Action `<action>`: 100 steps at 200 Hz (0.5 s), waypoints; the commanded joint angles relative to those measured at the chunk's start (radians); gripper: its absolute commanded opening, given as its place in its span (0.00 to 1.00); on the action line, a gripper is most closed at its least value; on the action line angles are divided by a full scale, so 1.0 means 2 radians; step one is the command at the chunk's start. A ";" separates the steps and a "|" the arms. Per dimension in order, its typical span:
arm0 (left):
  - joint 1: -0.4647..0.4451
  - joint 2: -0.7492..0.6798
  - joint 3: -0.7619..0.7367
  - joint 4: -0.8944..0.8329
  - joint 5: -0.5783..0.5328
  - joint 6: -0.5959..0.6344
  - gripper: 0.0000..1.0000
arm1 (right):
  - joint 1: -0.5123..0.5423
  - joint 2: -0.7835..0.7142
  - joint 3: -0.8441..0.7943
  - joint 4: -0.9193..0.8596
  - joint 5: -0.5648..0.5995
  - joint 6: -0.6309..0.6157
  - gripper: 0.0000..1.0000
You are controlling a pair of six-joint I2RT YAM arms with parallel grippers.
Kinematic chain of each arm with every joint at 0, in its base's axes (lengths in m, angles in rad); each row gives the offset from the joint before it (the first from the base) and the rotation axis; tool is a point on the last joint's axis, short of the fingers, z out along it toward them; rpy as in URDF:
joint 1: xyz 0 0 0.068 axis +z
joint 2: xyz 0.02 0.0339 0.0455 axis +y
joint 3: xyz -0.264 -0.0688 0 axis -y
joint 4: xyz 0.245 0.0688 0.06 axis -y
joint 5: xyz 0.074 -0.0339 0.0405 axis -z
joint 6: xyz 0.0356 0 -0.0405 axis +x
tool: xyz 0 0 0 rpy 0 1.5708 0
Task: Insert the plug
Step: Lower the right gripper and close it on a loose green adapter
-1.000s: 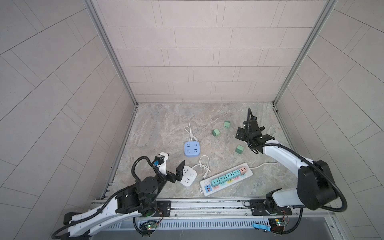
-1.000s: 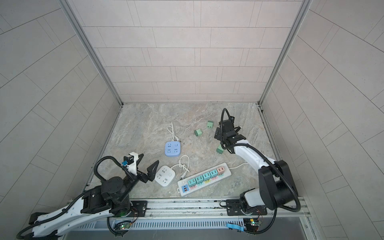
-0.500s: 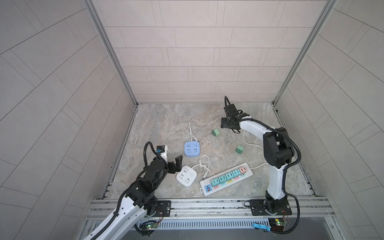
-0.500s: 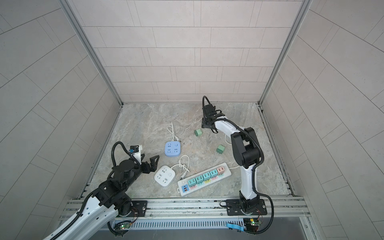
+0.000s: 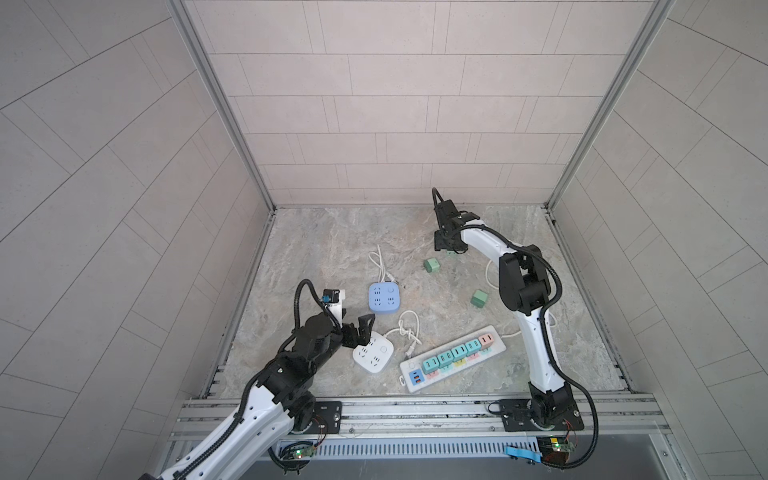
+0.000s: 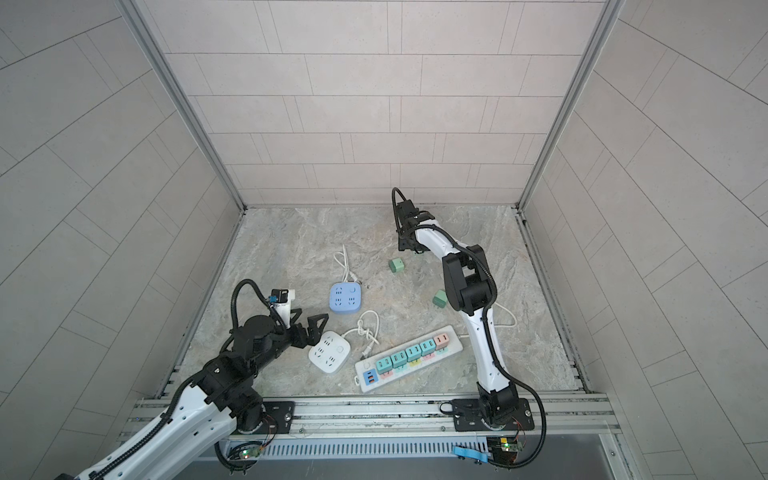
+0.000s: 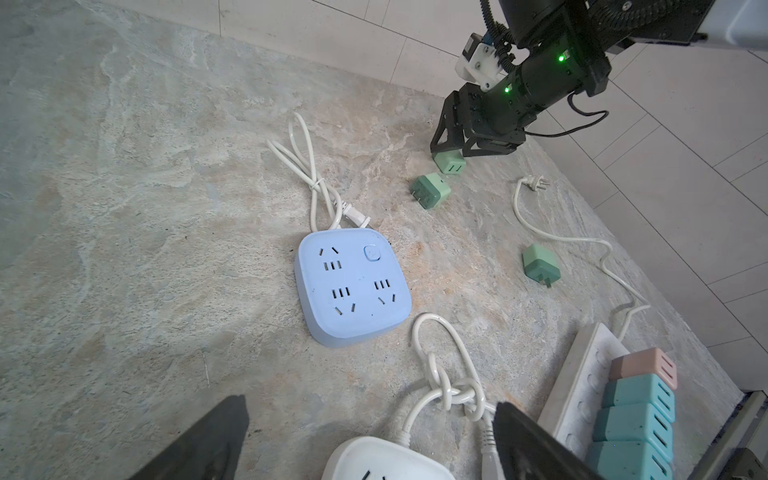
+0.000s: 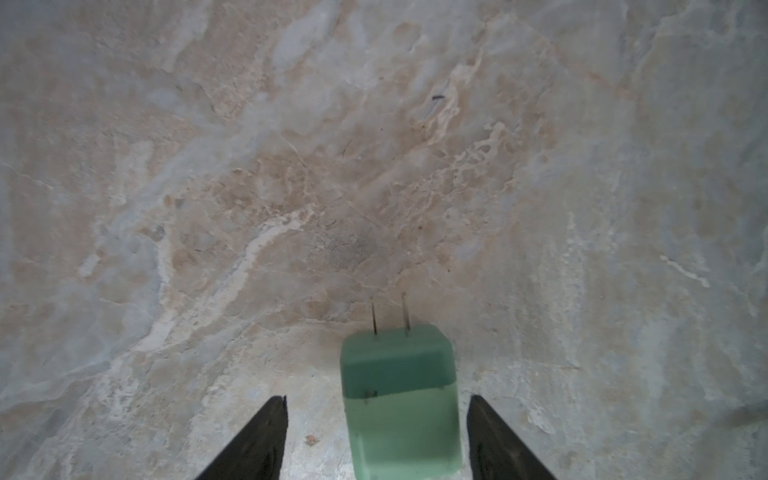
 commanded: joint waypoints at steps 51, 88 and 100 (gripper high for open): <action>0.002 -0.013 0.004 0.010 0.007 -0.004 1.00 | 0.000 0.009 -0.002 -0.023 0.023 -0.009 0.71; 0.002 -0.011 0.003 0.010 0.008 -0.003 1.00 | -0.001 0.020 0.007 -0.019 0.005 -0.022 0.68; 0.002 -0.010 0.005 0.009 0.009 -0.002 1.00 | -0.001 0.022 0.008 -0.018 -0.004 -0.025 0.66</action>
